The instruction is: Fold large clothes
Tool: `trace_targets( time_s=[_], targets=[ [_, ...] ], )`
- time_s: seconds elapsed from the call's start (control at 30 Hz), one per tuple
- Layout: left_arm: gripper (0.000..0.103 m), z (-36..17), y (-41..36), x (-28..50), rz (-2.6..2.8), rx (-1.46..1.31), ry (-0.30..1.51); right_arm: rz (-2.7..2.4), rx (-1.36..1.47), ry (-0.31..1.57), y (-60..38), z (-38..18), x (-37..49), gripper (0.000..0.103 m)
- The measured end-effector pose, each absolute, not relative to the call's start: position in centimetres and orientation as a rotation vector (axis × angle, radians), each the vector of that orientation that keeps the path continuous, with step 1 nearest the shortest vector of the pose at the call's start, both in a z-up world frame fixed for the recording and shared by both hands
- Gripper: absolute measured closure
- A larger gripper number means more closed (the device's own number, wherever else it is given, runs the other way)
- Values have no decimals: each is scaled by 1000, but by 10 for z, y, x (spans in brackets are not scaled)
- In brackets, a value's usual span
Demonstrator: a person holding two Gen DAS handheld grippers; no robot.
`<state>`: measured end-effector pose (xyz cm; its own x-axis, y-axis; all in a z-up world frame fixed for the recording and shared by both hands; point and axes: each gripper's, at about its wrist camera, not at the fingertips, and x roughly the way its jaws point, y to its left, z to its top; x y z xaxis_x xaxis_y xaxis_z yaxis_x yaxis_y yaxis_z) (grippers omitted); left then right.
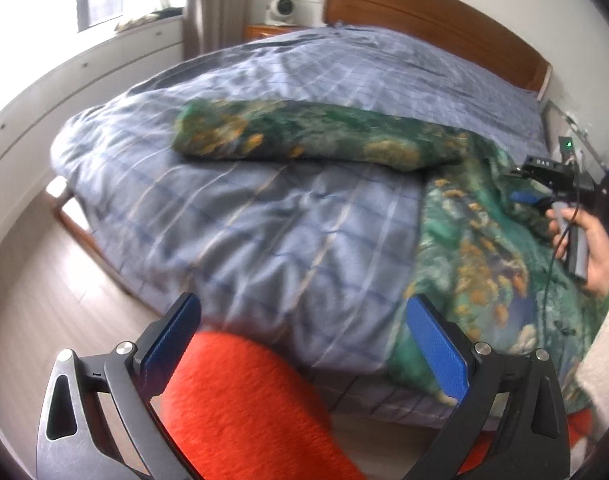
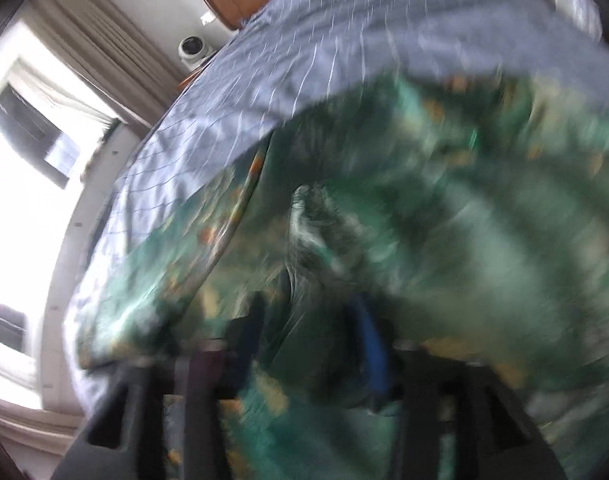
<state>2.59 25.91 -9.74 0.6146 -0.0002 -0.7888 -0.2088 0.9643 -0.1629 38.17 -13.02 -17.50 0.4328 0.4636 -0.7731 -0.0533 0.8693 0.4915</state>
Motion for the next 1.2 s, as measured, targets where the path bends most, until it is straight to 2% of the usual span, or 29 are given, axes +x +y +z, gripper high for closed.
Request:
trace_targets(
  time_s=[0.03,0.17,0.27,0.33,0.47,0.67,0.7,0.77,0.8,0.87,0.9,0.93,1.0,1.2],
  targets=[
    [1,-94,253,34,91,-252,904,355,463,1079,-133,-175,376,35],
    [1,-68,218,91,-185,-352,926,486,595,989,-158,-144,343,35],
    [1,-49,171,155,-403,-377,969,540,555,897,-191,-109,306,34],
    [1,-44,127,199,-554,-331,1016,523,481,847,-219,-90,279,28],
    [2,-66,48,287,-680,-289,1144,425,345,817,-283,-76,223,28],
    [10,-122,-14,361,-586,-217,1303,297,404,823,-371,-89,150,28],
    [13,-129,-18,365,-570,-213,1319,285,408,822,-379,-90,143,28],
    [26,-146,-28,372,-533,-227,1368,262,396,823,-392,-92,135,28],
    [35,-152,-31,374,-537,-237,1389,254,380,824,-397,-93,132,28],
    [62,-159,-40,374,-510,-196,1399,240,359,825,-403,-95,132,28],
    [91,-160,-44,374,-491,-166,1395,235,352,826,-406,-96,134,28],
    [95,-160,-45,374,-479,-158,1390,228,343,825,-408,-97,137,28],
    [98,-150,-42,375,-441,-159,1352,202,275,820,-410,-101,148,28],
    [99,-124,-15,388,-345,-164,1238,98,41,898,-412,-136,196,28]
  ],
)
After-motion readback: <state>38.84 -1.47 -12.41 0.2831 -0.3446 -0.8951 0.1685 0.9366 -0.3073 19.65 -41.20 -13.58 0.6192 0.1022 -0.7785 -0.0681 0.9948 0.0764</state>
